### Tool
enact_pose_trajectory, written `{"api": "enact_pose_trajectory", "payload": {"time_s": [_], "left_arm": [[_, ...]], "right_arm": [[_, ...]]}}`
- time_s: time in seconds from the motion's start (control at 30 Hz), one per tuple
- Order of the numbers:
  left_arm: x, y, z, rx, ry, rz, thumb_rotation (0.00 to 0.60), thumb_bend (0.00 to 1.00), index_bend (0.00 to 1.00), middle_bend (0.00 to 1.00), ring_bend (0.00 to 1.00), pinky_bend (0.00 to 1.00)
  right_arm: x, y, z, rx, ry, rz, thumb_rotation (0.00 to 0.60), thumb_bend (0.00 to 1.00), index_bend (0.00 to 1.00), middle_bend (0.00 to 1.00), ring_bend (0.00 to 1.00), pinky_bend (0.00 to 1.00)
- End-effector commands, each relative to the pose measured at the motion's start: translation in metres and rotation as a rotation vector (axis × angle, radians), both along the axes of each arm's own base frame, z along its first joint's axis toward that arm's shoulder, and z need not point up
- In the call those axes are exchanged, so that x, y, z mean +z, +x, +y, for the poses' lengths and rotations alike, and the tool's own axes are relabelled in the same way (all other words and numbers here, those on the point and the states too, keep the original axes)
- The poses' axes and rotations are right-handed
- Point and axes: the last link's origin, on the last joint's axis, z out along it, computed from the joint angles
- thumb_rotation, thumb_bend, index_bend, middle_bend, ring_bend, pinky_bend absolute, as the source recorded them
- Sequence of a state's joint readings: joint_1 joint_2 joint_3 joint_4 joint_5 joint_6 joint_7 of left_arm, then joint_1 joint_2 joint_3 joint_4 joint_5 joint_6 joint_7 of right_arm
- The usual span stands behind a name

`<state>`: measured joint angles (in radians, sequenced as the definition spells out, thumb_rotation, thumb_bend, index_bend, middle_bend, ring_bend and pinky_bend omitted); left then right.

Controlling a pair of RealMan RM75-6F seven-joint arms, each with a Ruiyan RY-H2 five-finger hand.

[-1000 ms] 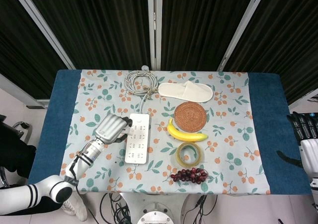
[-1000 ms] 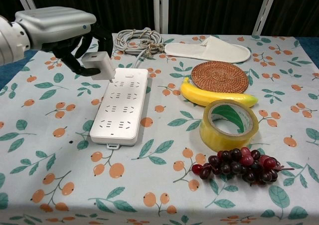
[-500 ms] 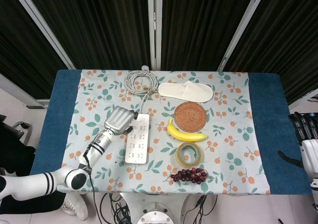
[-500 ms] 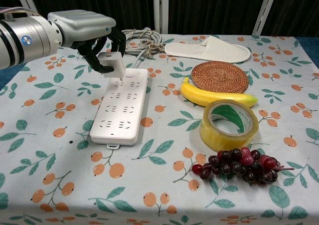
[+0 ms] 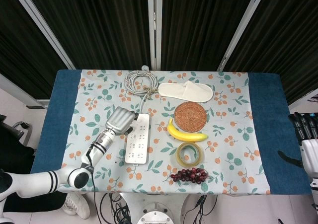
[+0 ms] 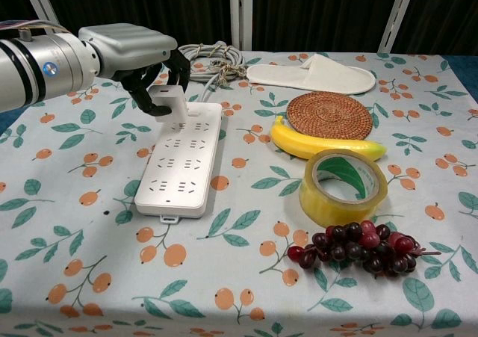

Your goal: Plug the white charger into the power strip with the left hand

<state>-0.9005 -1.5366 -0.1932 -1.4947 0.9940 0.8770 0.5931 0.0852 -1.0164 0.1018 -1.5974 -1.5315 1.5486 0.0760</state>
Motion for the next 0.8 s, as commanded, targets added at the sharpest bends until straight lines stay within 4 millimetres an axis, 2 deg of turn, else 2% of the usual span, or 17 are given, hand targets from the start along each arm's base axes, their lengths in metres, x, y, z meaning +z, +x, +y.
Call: {"api": "enact_pose_trajectory", "payload": {"time_s": [0.03,0.8], "left_arm": [[0.0,0.0,0.0,0.0,0.0,0.001,0.6,0.41,0.68,0.77,0.66,0.7],[-0.012,0.001,0.004,0.007,-0.023,0.026,0.6,0.43,0.72,0.81,0.68,0.7]], "right_arm": [[0.0,0.0,0.0,-0.001,0.0,0.0,0.6,0.03,0.0,0.0,0.0,0.0],[0.001,-0.005,0.003,-0.011,-0.009,-0.007,0.6,0.03,0.0,0.0,0.0,0.0]]}}
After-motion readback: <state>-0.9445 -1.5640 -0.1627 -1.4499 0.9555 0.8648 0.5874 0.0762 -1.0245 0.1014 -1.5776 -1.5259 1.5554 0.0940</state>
